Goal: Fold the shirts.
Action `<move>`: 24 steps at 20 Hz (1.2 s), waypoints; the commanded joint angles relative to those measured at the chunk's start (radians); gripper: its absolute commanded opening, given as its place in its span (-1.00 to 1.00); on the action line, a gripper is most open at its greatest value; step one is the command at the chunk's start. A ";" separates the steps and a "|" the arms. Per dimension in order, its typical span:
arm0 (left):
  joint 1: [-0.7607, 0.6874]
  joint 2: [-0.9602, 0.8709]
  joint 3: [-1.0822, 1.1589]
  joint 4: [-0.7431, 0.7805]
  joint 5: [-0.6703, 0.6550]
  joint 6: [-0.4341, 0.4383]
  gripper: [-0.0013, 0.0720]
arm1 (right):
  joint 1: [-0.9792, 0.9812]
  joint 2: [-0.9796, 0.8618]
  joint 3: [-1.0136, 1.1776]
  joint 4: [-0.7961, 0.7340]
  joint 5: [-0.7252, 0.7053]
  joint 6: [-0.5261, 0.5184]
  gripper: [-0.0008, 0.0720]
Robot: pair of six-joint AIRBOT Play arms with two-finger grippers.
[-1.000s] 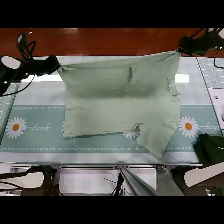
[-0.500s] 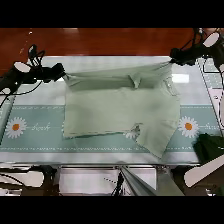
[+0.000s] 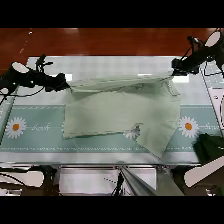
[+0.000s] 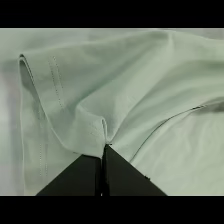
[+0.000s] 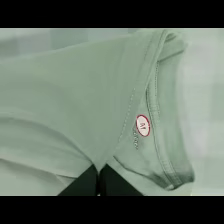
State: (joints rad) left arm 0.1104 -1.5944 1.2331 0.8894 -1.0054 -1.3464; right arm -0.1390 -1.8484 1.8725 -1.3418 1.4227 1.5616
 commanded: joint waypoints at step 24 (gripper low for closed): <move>0.172 0.021 0.046 0.036 -0.393 0.069 0.28 | -0.044 0.014 -0.006 -0.303 0.358 -0.083 0.19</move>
State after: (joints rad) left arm 0.2199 -1.5890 1.2636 0.9073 -1.2411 -1.2900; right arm -0.1570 -1.8442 1.8709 -1.5105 1.6669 1.5066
